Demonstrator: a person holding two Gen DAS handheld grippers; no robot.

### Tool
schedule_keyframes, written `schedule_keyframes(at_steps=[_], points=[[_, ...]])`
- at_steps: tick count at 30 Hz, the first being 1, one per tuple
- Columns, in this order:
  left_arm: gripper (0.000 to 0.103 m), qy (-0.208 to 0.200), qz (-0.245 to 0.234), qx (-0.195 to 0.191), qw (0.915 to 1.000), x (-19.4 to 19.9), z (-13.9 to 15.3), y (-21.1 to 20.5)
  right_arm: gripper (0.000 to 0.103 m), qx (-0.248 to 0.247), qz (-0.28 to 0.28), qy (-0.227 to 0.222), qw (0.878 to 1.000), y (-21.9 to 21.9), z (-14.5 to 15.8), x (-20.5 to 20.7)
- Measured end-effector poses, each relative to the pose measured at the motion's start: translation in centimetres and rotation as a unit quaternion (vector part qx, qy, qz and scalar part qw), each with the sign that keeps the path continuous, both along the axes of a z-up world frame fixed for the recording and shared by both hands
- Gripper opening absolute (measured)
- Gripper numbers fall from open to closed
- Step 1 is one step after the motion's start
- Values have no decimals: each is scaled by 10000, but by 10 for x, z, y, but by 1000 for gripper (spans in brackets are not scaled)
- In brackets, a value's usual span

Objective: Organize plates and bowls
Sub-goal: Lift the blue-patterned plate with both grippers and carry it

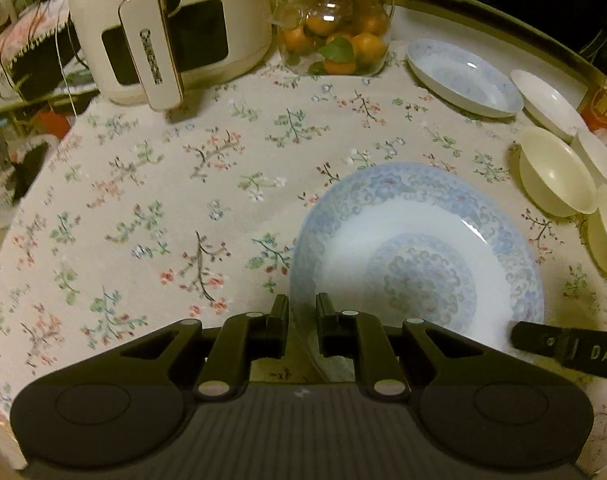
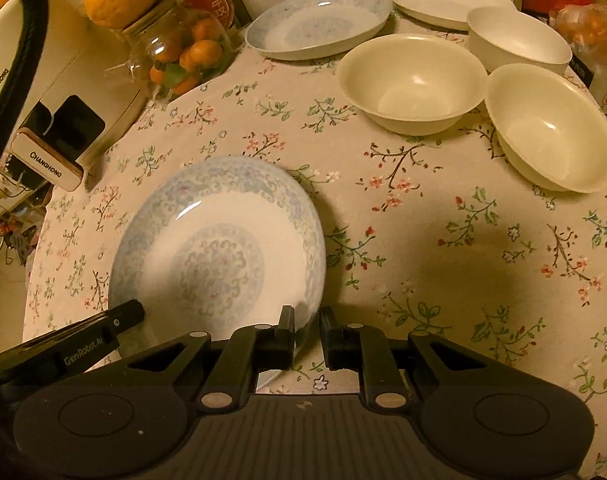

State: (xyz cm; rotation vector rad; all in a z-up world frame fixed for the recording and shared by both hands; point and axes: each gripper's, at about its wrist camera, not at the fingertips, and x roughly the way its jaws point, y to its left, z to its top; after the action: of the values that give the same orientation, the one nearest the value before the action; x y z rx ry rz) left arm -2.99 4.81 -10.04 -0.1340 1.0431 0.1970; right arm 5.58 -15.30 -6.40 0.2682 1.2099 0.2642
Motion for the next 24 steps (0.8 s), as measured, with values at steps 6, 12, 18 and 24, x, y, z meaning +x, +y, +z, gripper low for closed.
schedule_keyframes(at_steps=[6, 12, 18, 24], points=[[19, 11, 84, 131, 9999, 4, 6, 4, 16, 23, -32, -5, 10000, -7, 3, 0], [20, -70, 74, 416, 9991, 7, 14, 1, 16, 13, -54, -79, 10000, -9, 9, 1], [20, -54, 175, 464, 9988, 9, 19, 2, 17, -65, 3, -122, 9999, -8, 14, 3], [20, -166, 115, 509, 9985, 15, 31, -6, 18, -192, 101, -417, 9989, -9, 32, 5]])
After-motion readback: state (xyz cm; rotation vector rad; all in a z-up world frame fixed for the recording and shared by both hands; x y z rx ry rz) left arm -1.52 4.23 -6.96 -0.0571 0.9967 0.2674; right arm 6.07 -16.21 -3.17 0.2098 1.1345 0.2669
